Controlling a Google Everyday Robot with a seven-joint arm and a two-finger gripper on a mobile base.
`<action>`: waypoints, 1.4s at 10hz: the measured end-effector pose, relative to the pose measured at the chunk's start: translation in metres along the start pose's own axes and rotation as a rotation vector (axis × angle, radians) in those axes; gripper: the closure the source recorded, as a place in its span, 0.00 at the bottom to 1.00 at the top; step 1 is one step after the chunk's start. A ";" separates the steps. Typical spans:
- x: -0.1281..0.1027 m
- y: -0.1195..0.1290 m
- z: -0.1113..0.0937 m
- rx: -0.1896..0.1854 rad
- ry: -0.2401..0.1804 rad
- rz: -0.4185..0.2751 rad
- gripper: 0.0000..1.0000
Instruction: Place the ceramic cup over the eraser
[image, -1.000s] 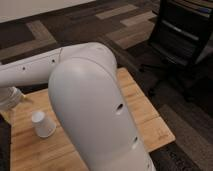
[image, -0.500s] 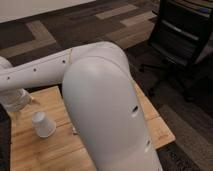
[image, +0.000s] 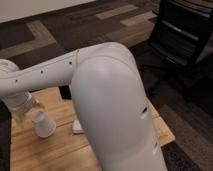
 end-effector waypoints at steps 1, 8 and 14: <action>0.002 -0.003 0.005 -0.006 0.006 0.004 0.35; -0.001 -0.017 0.024 -0.017 0.026 -0.037 0.35; 0.000 -0.015 0.027 -0.019 0.039 -0.049 0.92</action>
